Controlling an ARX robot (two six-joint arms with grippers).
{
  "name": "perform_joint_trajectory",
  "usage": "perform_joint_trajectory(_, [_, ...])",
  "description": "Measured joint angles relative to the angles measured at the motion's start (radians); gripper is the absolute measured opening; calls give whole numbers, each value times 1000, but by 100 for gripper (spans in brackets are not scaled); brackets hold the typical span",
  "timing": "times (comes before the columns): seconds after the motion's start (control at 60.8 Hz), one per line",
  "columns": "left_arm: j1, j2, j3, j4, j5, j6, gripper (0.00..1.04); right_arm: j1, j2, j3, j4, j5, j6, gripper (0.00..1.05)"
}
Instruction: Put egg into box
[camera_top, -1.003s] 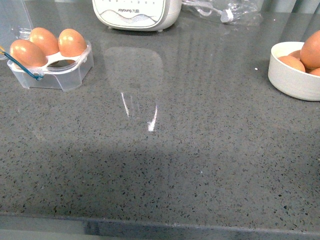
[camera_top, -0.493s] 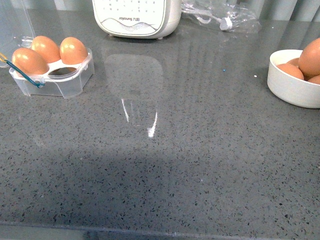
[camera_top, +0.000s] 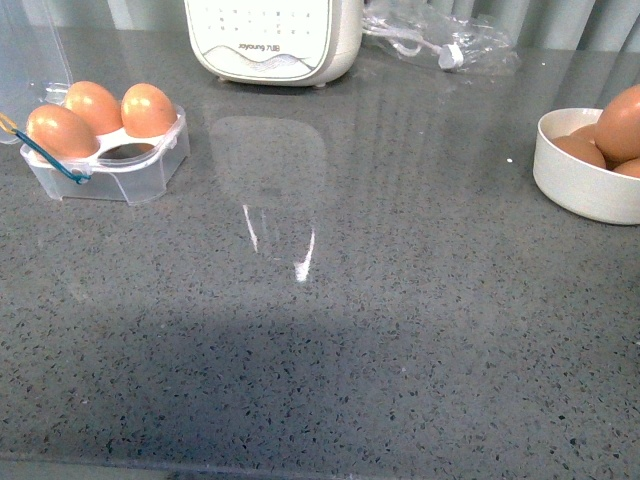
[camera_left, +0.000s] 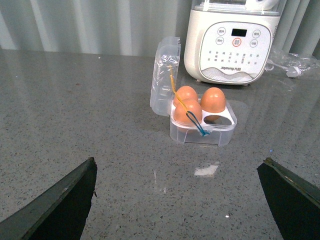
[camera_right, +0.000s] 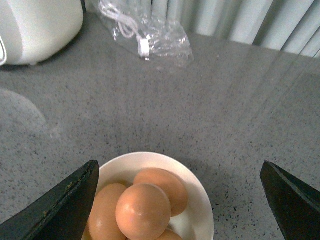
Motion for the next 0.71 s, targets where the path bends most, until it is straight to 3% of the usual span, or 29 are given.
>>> perform_joint_trajectory(0.707, [0,0,0,0,0,0,98,-20,143,-14,42,-104,66,97])
